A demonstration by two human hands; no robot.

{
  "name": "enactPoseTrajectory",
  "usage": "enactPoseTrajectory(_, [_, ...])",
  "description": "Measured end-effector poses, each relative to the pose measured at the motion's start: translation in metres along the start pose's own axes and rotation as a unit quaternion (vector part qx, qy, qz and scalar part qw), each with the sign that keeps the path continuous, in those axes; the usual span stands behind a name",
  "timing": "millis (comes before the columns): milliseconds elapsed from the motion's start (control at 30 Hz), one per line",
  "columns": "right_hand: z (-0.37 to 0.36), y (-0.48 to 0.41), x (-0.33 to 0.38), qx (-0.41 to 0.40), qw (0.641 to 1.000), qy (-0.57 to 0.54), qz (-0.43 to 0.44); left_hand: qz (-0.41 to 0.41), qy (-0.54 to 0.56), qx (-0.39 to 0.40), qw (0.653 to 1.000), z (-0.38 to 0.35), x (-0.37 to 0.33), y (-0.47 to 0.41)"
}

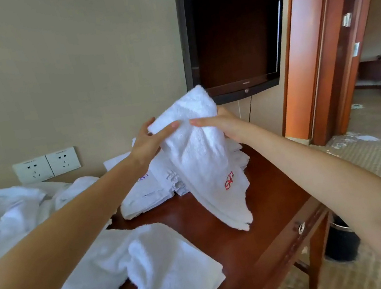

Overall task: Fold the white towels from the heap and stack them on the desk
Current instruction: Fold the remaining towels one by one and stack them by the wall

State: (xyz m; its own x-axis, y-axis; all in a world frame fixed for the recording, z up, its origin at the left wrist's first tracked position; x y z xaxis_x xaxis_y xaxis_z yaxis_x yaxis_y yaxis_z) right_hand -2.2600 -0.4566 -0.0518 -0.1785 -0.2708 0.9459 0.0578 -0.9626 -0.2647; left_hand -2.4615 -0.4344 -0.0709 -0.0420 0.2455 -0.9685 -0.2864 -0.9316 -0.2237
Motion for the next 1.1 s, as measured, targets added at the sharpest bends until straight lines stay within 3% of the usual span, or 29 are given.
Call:
enactPoseTrajectory(133, [-0.006,-0.002,0.024,-0.065,0.995,-0.078,0.011,0.001,0.054,0.128,0.99,-0.02,-0.002,0.018])
enactPoseTrajectory(300, [-0.015,0.001,0.035,-0.047,0.988,-0.147,0.001,-0.007,0.15,-0.007,0.989,-0.021,-0.013,0.014])
enactPoseTrajectory(467, [-0.012,0.004,-0.001,0.079,0.977,-0.188,-0.056,-0.008,0.138,0.013,0.99,-0.015,-0.024,0.002])
enactPoseTrajectory(567, [-0.014,0.007,-0.035,0.1,0.977,-0.153,-0.112,-0.002,0.174,0.01,0.985,-0.012,-0.029,-0.013])
enactPoseTrajectory(733, [-0.007,-0.023,-0.037,0.006,0.979,-0.163,-0.121,0.023,0.221,0.021,0.975,-0.005,-0.031,-0.064])
enactPoseTrajectory(900, [0.002,-0.087,-0.038,-0.057,0.978,-0.159,-0.124,0.027,0.078,0.119,0.989,0.003,-0.012,-0.119])
enactPoseTrajectory(1000, [0.001,-0.123,-0.046,-0.062,0.977,-0.143,-0.148,0.015,0.046,0.094,0.994,0.012,0.012,-0.154])
enactPoseTrajectory(1100, [0.001,-0.15,-0.057,-0.073,0.975,-0.112,-0.175,0.023,0.096,0.05,0.994,0.022,0.035,-0.178])
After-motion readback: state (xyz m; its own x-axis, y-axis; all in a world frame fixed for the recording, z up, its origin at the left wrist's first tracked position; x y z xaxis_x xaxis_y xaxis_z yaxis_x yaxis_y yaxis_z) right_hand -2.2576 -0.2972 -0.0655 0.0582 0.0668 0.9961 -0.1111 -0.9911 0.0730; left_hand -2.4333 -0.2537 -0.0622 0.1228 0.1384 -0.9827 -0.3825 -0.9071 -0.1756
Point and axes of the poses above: each hand's wrist, its own y-axis away from the middle knuckle, its own z-axis out of the back of the hand, x = y × z, the point moved 3 cm from there along -y, towards the middle knuckle, and after that the axes turned 1 degree about -x, right-handed, at the moved point
